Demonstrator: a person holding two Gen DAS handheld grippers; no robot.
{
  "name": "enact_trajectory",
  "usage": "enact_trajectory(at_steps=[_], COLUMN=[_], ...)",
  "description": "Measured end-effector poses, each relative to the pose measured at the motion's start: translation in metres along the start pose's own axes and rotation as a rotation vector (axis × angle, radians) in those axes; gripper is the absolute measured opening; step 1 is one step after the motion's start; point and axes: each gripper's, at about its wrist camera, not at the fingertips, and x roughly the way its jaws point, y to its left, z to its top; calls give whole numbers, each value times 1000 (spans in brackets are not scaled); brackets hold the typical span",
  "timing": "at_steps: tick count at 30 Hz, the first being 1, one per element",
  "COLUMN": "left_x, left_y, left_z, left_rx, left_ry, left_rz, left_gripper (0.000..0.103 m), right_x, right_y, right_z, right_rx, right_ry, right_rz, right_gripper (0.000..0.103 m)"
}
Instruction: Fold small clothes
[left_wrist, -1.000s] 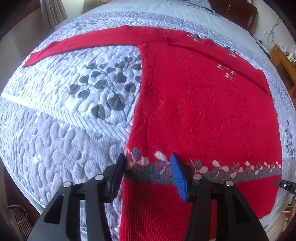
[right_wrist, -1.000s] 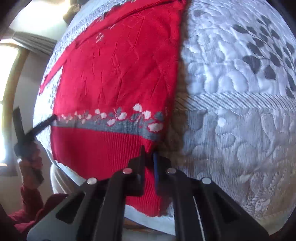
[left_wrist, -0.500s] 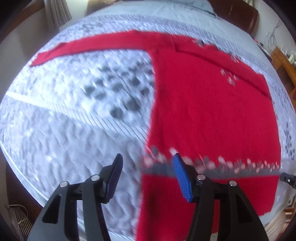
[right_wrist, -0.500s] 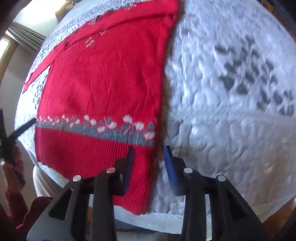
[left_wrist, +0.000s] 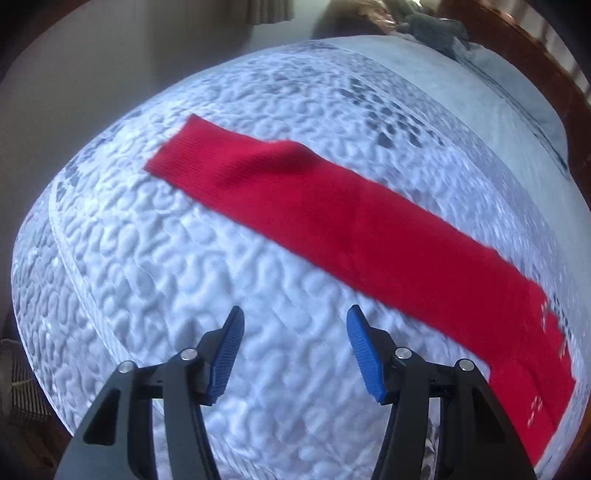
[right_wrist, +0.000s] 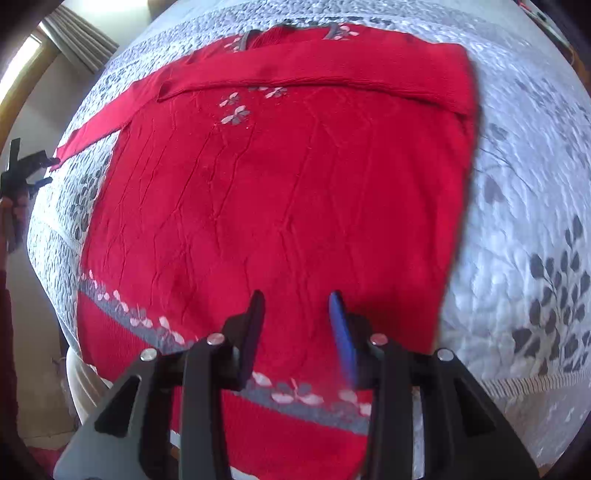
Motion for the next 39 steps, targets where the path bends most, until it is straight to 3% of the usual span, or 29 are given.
enact_trajectory(at_steps=[3,7,11,17,19,21,25,32,35,39], left_x=[19,44,48,70,71,72,69,7,-26,-54], left_y=[39,78,83,93,92,90,94,51,0,-73], left_z=[34,51,64,78,80,82,79,75,72,56], left_rx=[-88,-284,-339,-438,-434,-405,-456,-320,-174,-12], left_ry=[39,97,57,76,70,65,42,-159,-229,-258], left_rz=[40,-132,-254,-296,-271,-235,-271,-308,-308,-356], left_gripper=[57,57,52,52,45,10,5,5,5,5], right_x=[9,20,29,30,30,30,29,25,22,18], right_y=[9,28,43,50,50,47,41,32,28,23], right_z=[13,26,33,34,34,33,31,23,20,16], right_rx=[-21,-55,-87,-105,-103,-101,-85,-76,-65,-54], right_ry=[12,11,17,12,11,8,1,-9,-17,-28], right_rz=[-9,-32,-56,-64,-61,-72,-58,-47,-35,-20], right_gripper=[36,38,40,40,40,41,41,42,42,42])
